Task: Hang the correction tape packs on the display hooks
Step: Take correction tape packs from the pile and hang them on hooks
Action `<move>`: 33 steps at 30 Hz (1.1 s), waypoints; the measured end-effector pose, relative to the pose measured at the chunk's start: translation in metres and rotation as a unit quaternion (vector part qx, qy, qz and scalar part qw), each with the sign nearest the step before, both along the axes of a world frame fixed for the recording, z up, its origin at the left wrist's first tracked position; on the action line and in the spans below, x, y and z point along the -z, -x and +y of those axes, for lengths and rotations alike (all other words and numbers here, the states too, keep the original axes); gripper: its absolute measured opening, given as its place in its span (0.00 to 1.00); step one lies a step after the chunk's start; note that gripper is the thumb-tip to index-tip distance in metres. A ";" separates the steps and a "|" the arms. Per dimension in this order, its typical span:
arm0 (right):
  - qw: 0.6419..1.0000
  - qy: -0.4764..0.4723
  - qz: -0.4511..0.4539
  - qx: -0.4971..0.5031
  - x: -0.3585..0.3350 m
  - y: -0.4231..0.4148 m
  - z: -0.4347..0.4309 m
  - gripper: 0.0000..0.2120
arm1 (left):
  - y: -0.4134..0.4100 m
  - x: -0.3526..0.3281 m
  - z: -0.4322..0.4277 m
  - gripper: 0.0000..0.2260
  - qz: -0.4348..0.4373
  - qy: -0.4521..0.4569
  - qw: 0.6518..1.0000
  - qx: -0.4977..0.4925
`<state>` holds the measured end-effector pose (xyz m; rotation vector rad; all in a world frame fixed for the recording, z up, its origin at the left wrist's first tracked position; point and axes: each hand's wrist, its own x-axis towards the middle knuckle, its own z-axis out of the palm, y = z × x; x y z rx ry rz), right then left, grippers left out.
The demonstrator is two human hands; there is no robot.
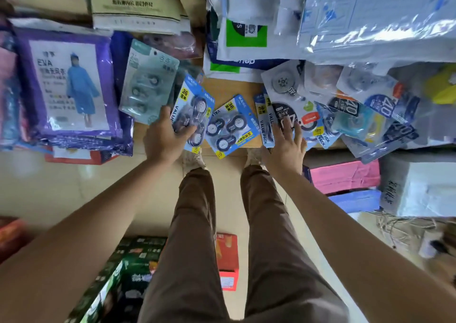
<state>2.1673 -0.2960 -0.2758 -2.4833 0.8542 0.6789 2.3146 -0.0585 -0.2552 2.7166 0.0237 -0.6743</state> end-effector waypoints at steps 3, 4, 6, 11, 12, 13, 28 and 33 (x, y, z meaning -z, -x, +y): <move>0.988 -0.031 -0.115 0.103 -0.001 0.000 0.028 0.18 | 0.010 -0.016 0.022 0.31 0.020 0.076 0.996 -0.047; 0.977 -0.081 -0.101 0.167 0.002 -0.003 0.038 0.15 | 0.014 -0.018 0.030 0.31 0.029 0.096 0.993 -0.058; 0.934 -0.192 0.015 0.302 0.010 -0.013 0.052 0.15 | 0.022 -0.022 0.043 0.30 0.039 0.121 0.990 -0.063; 0.688 -0.403 0.116 0.593 0.043 -0.031 0.080 0.17 | 0.040 -0.027 0.061 0.29 0.054 0.127 0.987 -0.078; 0.654 -0.435 0.120 0.607 0.052 -0.033 0.085 0.22 | 0.042 -0.027 0.062 0.29 0.060 0.134 0.986 -0.082; 0.631 -0.464 0.126 0.609 0.056 -0.035 0.088 0.26 | 0.043 -0.027 0.065 0.28 0.063 0.141 0.984 -0.086; 0.621 -0.484 0.033 0.616 0.020 -0.003 0.070 0.10 | 0.030 -0.060 0.059 0.26 0.075 0.176 0.977 -0.099; 0.761 -0.408 -0.003 0.504 -0.036 0.011 0.047 0.05 | 0.025 -0.106 0.044 0.26 0.081 0.213 0.969 -0.089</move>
